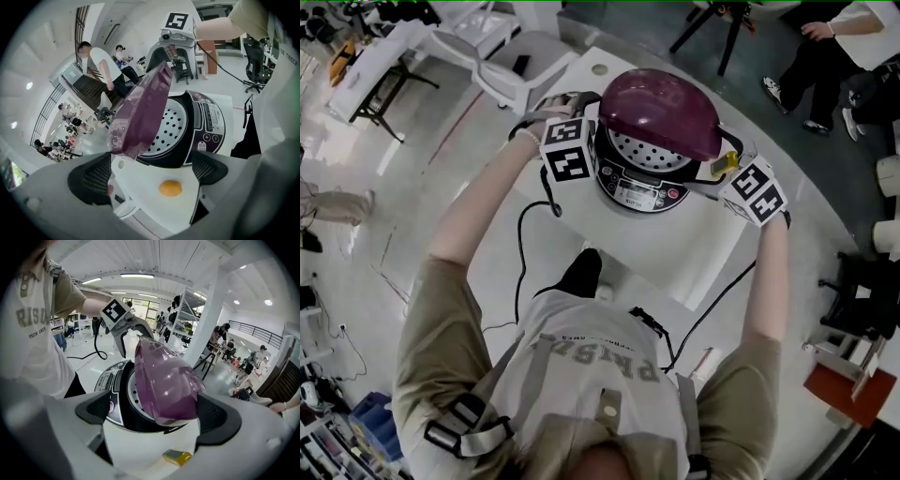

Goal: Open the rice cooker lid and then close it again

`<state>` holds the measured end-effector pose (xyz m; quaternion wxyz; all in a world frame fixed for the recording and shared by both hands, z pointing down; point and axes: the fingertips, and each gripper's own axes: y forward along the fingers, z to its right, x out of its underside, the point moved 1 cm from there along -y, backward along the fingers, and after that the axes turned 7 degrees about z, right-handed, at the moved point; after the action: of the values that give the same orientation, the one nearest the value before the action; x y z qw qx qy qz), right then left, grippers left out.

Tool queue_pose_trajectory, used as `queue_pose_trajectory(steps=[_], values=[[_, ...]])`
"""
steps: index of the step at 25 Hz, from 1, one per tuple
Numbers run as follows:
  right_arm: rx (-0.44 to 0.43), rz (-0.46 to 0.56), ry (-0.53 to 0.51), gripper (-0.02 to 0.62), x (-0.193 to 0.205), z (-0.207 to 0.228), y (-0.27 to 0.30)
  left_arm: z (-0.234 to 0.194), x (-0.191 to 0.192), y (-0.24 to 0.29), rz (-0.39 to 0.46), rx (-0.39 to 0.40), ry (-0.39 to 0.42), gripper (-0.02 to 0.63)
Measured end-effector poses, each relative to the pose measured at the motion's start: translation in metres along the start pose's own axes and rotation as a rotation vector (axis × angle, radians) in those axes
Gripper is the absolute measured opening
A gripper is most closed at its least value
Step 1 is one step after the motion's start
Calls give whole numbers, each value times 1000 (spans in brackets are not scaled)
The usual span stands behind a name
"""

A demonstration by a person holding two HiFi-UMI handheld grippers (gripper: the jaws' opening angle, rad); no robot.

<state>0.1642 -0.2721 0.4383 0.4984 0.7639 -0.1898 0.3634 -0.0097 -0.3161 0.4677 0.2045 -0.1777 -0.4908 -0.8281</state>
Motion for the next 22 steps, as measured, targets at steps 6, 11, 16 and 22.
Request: queue_pose_trajectory(steps=[6,11,16,22], values=[[-64,-46,-6,551,8,-11,2,12,9,3,-47,48,46,554],[-102,-87,-18,551,18,-22,7,26,19,6,-83,95,81,558],[-125,-118,-30,554,26,-29,11,35,26,11,-112,123,105,560],[-151,-155,-30,557,35,-37,15,46,32,16,-133,150,118,569]])
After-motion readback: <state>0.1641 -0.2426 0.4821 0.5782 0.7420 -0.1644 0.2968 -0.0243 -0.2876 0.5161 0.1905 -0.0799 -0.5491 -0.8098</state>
